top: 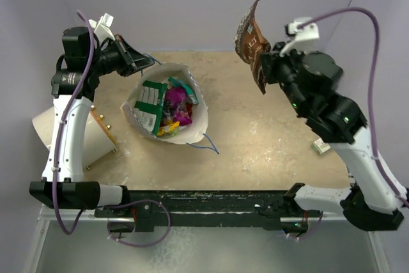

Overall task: Take the snacks out of the paper bag
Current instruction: Place the snack at the center of the board.

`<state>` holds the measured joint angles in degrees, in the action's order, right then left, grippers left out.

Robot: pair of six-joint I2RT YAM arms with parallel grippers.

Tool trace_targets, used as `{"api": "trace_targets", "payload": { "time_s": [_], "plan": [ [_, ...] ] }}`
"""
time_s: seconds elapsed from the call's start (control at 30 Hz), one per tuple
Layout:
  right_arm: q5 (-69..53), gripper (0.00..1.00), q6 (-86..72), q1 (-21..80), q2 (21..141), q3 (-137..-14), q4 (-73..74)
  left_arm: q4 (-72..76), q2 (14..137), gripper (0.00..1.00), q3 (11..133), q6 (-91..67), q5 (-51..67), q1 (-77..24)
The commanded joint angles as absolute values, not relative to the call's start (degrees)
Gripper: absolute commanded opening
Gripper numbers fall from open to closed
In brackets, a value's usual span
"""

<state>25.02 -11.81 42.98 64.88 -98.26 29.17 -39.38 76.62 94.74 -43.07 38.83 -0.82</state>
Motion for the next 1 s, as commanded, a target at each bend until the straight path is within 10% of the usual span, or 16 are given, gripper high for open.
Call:
{"api": "trace_targets", "payload": {
  "time_s": [0.0, 0.43, 0.8, 0.97],
  "plan": [
    [41.65, 0.0, -1.79, 41.57, 74.78, -103.31, 28.48, -39.55, 76.02, 0.0, 97.6, -41.55, 41.45, -0.88],
    [44.05, 0.0, -2.58, 17.61, 91.82, -101.5, 32.93, -42.6, 77.69, 0.0, 98.97, -42.19, 43.9, -0.88],
    [41.93, 0.0, -3.12, 16.48, 110.78, -106.27, 34.82, -46.07, 79.28, 0.0, 99.92, -40.95, 45.66, -0.88],
    [18.04, 0.34, -12.84, 20.97, 135.6, -140.17, 51.16, -46.68, 79.3, 0.0, 100.24, -40.45, 46.03, -0.88]
  ]
}}
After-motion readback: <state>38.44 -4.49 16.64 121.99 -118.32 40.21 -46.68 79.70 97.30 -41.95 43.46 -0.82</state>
